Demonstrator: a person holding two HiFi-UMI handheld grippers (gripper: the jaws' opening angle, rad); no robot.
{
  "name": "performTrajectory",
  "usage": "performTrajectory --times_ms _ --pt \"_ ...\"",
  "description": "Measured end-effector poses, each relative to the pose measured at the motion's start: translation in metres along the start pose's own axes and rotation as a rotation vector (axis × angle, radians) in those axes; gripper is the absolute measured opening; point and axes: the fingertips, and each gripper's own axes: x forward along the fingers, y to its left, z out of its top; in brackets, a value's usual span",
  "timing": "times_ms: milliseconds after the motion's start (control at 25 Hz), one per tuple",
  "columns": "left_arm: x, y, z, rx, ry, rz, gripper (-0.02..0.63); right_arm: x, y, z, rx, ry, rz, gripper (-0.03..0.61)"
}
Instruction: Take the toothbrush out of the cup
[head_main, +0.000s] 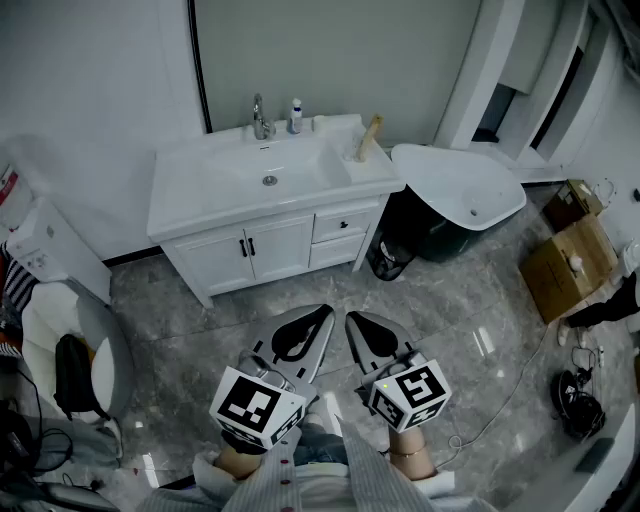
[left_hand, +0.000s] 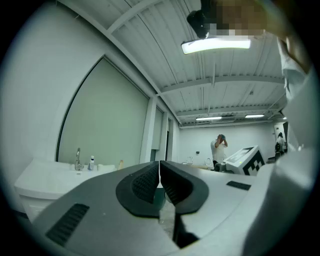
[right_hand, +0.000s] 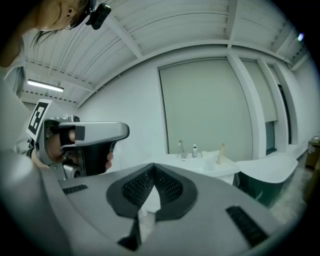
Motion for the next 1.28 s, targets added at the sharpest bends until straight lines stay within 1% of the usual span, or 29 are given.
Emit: performTrajectory --times_ms 480,760,1000,1280 --pt "0.009 -0.011 -0.001 0.016 -0.021 0.027 0.021 -0.008 -0.011 0.001 0.008 -0.027 0.033 0.011" --pt "0.020 -0.024 -0.010 0.013 -0.005 0.028 0.021 -0.022 -0.029 -0.009 0.026 -0.019 0.022 0.011" --pt "0.038 -0.017 -0.013 0.009 0.002 0.030 0.021 -0.017 -0.047 -0.012 0.044 -0.009 0.014 0.011" --pt "0.076 0.009 -0.018 0.012 0.008 0.020 0.021 0.013 -0.082 -0.014 0.059 -0.002 -0.004 0.012"
